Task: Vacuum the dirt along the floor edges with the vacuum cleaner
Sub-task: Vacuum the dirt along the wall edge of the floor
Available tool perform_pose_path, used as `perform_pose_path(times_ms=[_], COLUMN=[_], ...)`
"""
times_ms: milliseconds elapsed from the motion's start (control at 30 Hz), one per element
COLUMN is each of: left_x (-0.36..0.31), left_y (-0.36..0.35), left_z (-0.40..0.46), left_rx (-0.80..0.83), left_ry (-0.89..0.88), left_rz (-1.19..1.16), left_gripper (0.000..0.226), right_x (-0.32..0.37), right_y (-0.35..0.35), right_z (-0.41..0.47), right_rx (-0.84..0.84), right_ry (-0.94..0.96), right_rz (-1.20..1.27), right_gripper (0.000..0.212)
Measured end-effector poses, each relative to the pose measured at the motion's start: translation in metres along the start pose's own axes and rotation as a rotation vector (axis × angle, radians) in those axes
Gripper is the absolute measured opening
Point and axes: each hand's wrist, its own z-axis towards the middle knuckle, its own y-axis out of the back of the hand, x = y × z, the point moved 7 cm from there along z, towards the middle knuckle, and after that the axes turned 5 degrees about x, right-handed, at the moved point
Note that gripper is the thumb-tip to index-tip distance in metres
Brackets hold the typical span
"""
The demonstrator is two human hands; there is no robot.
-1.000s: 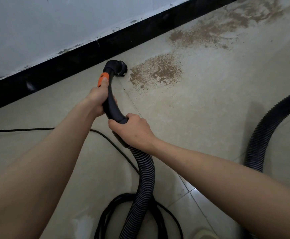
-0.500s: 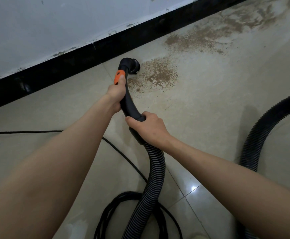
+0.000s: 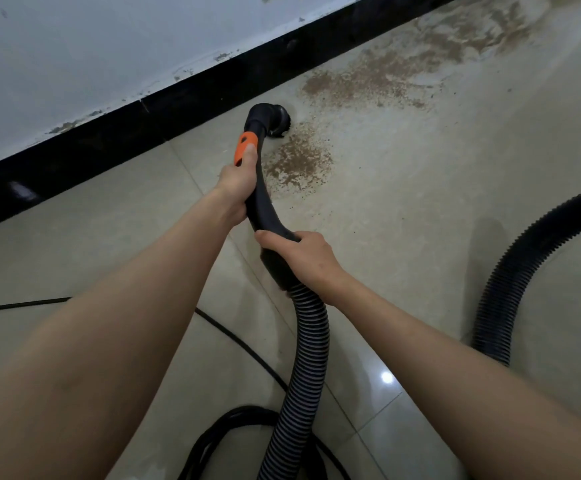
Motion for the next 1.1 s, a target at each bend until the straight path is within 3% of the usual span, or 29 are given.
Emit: perform_pose_path(times_ms=[133, 400, 800, 1100], left_x=[-0.005, -0.006, -0.003, 0.023], left_y=[-0.016, -0.036, 0.058, 0.123], left_z=[0.01, 0.016, -0.002, -0.053], left_rx=[0.051, 0.175, -0.039, -0.082], left_ry=[0.009, 0.039, 0.074, 0.153], left_rz=[0.018, 0.027, 0.006, -0.021], left_gripper=[0.066, 0.068, 0.071, 0.072], right_x=[-0.005, -0.005, 0.024, 0.017], right_y=[0.01, 0.019, -0.047, -0.112], right_z=[0.01, 0.013, 0.006, -0.041], right_rx=[0.001, -0.087, 0.152, 0.228], right_ry=[-0.023, 0.011, 0.015, -0.032], right_rz=[0.092, 0.035, -0.006, -0.146], right_gripper=[0.039, 0.036, 0.038, 0.062])
